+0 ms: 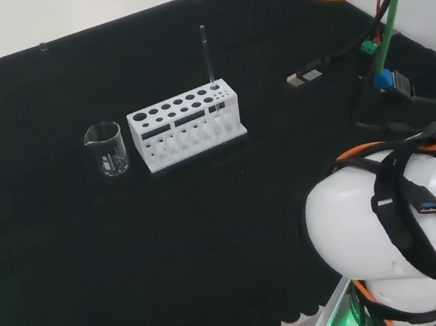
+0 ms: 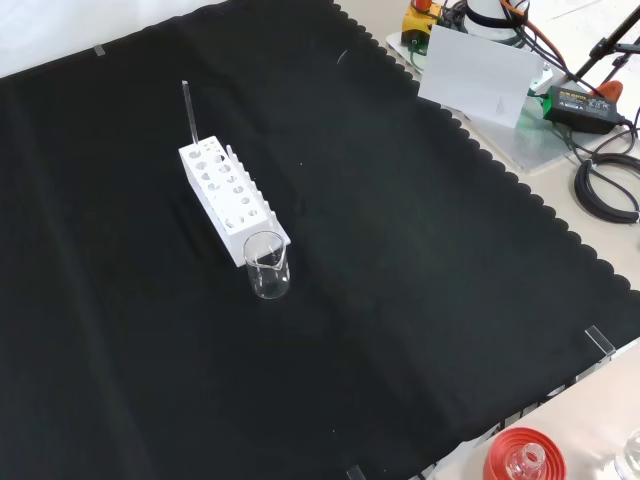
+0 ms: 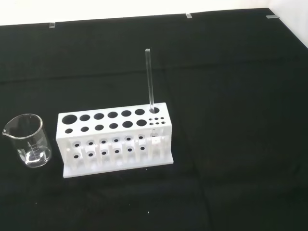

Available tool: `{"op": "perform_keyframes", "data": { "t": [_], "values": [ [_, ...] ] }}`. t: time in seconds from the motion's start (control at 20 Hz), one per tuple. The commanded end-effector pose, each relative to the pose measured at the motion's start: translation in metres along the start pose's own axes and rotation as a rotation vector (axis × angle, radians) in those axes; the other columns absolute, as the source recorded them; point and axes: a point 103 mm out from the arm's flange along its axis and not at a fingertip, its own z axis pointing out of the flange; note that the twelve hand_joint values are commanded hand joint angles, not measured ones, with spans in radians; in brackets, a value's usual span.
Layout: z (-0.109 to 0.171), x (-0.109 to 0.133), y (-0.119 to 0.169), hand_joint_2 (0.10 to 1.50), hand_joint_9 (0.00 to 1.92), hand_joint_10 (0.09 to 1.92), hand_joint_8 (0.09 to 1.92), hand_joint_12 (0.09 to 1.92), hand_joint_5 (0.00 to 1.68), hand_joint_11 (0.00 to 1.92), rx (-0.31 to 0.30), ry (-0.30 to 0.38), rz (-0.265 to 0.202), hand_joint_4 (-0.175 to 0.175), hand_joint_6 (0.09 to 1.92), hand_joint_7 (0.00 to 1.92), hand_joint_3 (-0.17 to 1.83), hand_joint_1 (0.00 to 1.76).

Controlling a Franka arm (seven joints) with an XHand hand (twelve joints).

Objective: Take the glass rod from the white test tube rack.

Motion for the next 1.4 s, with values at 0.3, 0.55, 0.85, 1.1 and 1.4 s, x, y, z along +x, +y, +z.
{"op": "perform_keyframes", "data": {
  "t": [0.3, 0.55, 0.85, 1.1, 1.4],
  "values": [
    [-0.001, 0.002, 0.002, 1.22, 0.0, 0.6, 0.27, 0.69, 0.1, 0.0, 0.004, -0.012, -0.004, -0.011, 0.09, 0.0, -0.17, 0.54],
    [-0.002, 0.003, 0.003, 1.22, 0.0, 0.61, 0.28, 0.69, 0.1, 0.0, 0.008, -0.006, 0.001, -0.012, 0.09, 0.0, -0.17, 0.54],
    [-0.003, 0.006, 0.006, 1.22, 0.0, 0.62, 0.29, 0.69, 0.11, 0.0, -0.001, 0.003, -0.009, -0.014, 0.09, 0.0, -0.17, 0.54],
    [-0.004, 0.005, 0.022, 1.22, 0.0, 0.65, 0.35, 0.74, 0.11, 0.0, 0.034, 0.026, -0.018, -0.015, 0.09, 0.0, -0.17, 0.54],
    [-0.008, 0.008, 0.073, 1.21, 0.0, 0.71, 0.47, 0.88, 0.12, 0.0, 0.032, 0.035, -0.051, -0.015, 0.09, 0.0, -0.17, 0.54]
  ]
}}
